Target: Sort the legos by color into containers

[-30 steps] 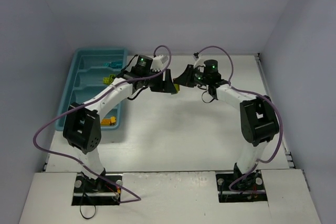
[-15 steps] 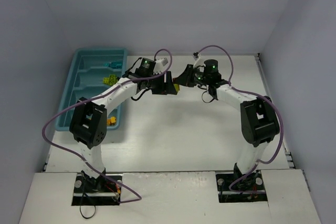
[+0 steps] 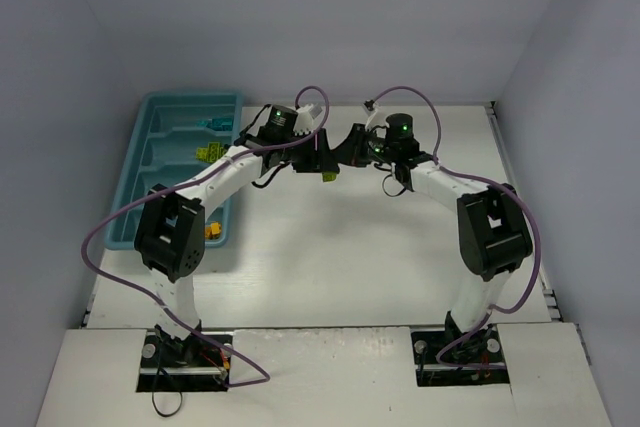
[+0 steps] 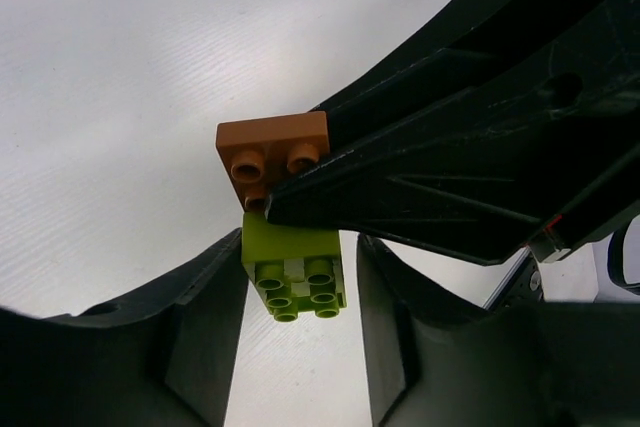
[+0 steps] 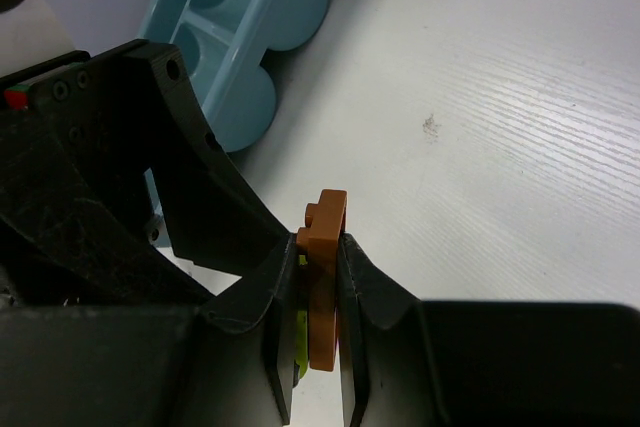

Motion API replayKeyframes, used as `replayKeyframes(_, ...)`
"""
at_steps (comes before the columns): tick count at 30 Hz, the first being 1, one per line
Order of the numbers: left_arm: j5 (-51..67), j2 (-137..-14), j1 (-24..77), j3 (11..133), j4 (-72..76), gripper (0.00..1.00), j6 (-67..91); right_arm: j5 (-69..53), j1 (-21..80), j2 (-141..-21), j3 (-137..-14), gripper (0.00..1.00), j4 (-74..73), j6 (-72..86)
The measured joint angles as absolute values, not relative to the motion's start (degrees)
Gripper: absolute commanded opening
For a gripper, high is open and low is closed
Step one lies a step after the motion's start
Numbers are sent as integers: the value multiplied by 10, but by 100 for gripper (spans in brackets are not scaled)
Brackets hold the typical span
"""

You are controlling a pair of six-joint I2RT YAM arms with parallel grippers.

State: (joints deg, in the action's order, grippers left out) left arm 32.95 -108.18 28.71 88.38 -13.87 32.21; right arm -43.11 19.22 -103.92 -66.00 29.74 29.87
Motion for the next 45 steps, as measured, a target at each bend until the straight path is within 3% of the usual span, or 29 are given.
replayKeyframes(1,331,-1082,287,884,-138,35,323,-431,192,-1039,-660,0,297,299)
replayKeyframes(2,330,-1082,287,884,-139,17,322,-432,192,-1039,-660,0,297,299)
replayKeyframes(3,326,-1082,287,884,-142,9,325,-434,192,-1039,-660,0,298,298)
replayKeyframes(9,333,-1082,284,883,-148,3,330,-434,192,-1035,-651,0,302,290)
replayKeyframes(19,354,-1061,274,870,-202,2,287,-397,185,-1024,-638,0,248,248)
replayKeyframes(26,353,-987,184,864,-258,3,251,-332,159,-1022,-622,0,196,207)
replayKeyframes(38,102,-1053,18,968,-289,8,208,-328,159,-980,-607,0,177,183)
replayKeyframes(41,72,-1105,5,1001,-282,12,203,-329,159,-976,-605,0,177,181)
replayKeyframes(45,49,-1169,-10,1034,-283,25,199,-331,159,-972,-595,0,177,179)
